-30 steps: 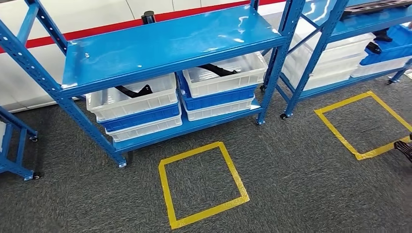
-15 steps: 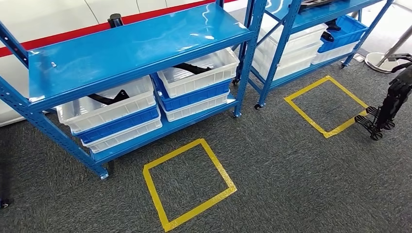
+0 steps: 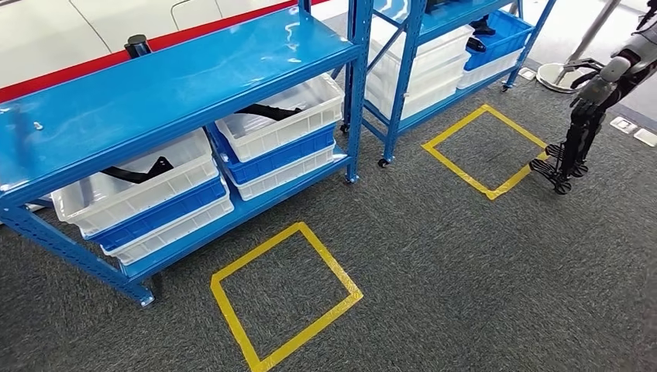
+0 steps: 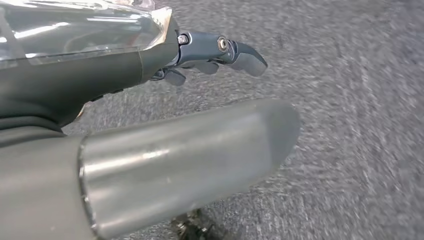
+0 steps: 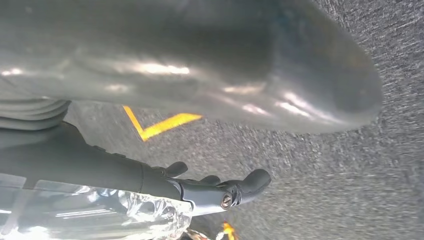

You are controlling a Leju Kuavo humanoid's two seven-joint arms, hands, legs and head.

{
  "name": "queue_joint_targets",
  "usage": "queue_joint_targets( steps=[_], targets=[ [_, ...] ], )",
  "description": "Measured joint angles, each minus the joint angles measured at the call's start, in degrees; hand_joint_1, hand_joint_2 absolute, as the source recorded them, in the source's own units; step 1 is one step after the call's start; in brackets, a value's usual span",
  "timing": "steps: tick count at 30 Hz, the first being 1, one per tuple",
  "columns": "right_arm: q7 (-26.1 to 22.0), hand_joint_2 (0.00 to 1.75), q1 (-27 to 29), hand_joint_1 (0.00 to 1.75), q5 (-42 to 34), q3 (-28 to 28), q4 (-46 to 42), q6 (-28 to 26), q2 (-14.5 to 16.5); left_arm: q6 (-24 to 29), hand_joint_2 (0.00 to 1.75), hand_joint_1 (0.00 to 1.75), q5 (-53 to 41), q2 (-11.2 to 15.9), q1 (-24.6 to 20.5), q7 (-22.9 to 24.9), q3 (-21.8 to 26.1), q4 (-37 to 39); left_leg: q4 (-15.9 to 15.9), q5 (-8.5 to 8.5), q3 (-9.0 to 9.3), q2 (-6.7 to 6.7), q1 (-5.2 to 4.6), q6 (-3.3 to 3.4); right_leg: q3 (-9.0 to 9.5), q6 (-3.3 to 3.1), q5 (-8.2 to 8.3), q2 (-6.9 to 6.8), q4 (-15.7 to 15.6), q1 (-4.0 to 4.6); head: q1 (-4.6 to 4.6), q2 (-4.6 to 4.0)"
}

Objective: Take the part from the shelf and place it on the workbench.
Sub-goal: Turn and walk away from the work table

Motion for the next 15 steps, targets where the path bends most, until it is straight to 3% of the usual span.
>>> queue_joint_targets(
  steps=[2, 3, 5, 6, 8, 10, 11, 12, 13, 15],
  targets=[
    [-0.14, 0.00, 0.05, 0.00, 0.04, 0.00, -0.01, -0.27, -0.01, -0.29, 0.00, 0.00, -0.24, 0.03, -0.09, -0.02, -0.04, 0.00, -5.29, 1.76, 2.28, -1.21, 0.12, -0.15, -0.40, 0.76, 0.23, 0.65, 0.12, 0.13, -0.20, 0.00],
    [-0.21, 0.00, 0.14, 0.00, 0.08, 0.00, -0.01, -0.44, -0.03, -0.37, 0.00, 0.00, -0.29, 0.04, -0.14, -0.01, -0.06, 0.00, -5.98, 1.71, 2.39, -1.58, -0.03, 0.03, -0.67, 1.26, 0.43, 0.92, 0.06, 0.20, -0.30, 0.00],
    [-0.34, 0.00, 0.39, 0.00, 0.07, 0.00, -0.01, -0.71, -0.05, -0.46, 0.00, 0.00, -0.34, 0.10, -0.21, 0.00, -0.07, 0.00, -6.18, 2.07, 2.04, -1.28, -0.34, 1.03, -1.13, 2.27, 0.86, 1.20, -0.22, 0.10, -0.32, 0.00],
    [-0.37, 0.00, 0.49, 0.00, 0.07, 0.00, 0.00, -0.77, -0.08, -0.51, 0.00, 0.00, -0.34, 0.13, -0.20, 0.01, -0.06, 0.00, -6.40, 2.40, 1.97, -0.99, -0.43, 1.65, -1.48, 2.47, 0.64, 0.78, 0.13, 0.11, -0.30, 0.00],
    [-0.42, 0.00, 0.46, 0.00, 0.07, 0.00, 0.01, -0.81, -0.10, -0.73, 0.00, 0.00, -0.42, 0.19, -0.20, 0.01, -0.07, 0.00, -6.86, 3.05, 1.73, -0.24, -0.59, 2.87, -3.59, 2.03, -1.61, -0.75, 4.14, 0.35, -0.05, 0.00],
    [-0.48, 0.00, 0.37, 0.00, 0.10, 0.00, 0.01, -0.82, -0.09, -1.15, 0.00, 0.00, -0.50, 0.26, -0.17, 0.02, -0.08, 0.00, -6.86, 3.38, 1.20, 0.54, -1.12, 3.56, -7.15, 1.13, -5.18, -1.90, 12.12, 0.62, 0.16, 0.00],
    [-0.49, 0.00, 0.39, 0.00, 0.10, 0.00, 0.01, -0.82, -0.10, -1.30, 0.00, 0.00, -0.51, 0.30, -0.16, 0.03, -0.08, 0.00, -6.84, 3.53, 0.96, 0.92, -1.41, 3.76, -8.46, 0.99, -6.36, -2.04, 15.40, 0.72, 0.17, 0.00],
    [-0.48, 0.00, 0.46, 0.00, 0.11, 0.00, 0.01, -0.82, -0.10, -1.40, 0.00, 0.00, -0.51, 0.32, -0.16, 0.03, -0.08, 0.00, -6.82, 3.65, 0.76, 1.20, -1.65, 3.89, -8.76, 1.06, -6.74, -2.08, 16.76, 0.81, 0.19, 0.00],
    [-0.48, 0.00, 0.51, 0.00, 0.12, 0.00, 0.01, -0.82, -0.12, -1.43, 0.00, 0.00, -0.51, 0.33, -0.16, 0.03, -0.07, 0.00, -6.79, 3.76, 0.62, 1.42, -1.86, 3.95, -7.82, 1.27, -6.28, -2.11, 15.75, 0.88, 0.20, 0.00],
    [-0.48, 0.00, 0.49, 0.00, 0.14, 0.00, 0.01, -0.82, -0.14, -1.45, 0.00, 0.00, -0.52, 0.34, -0.16, 0.03, -0.07, 0.00, -6.69, 3.92, 0.52, 1.71, -2.09, 3.88, -3.07, 1.60, -4.06, -2.39, 8.38, 1.08, 0.21, 0.00]
  ],
)
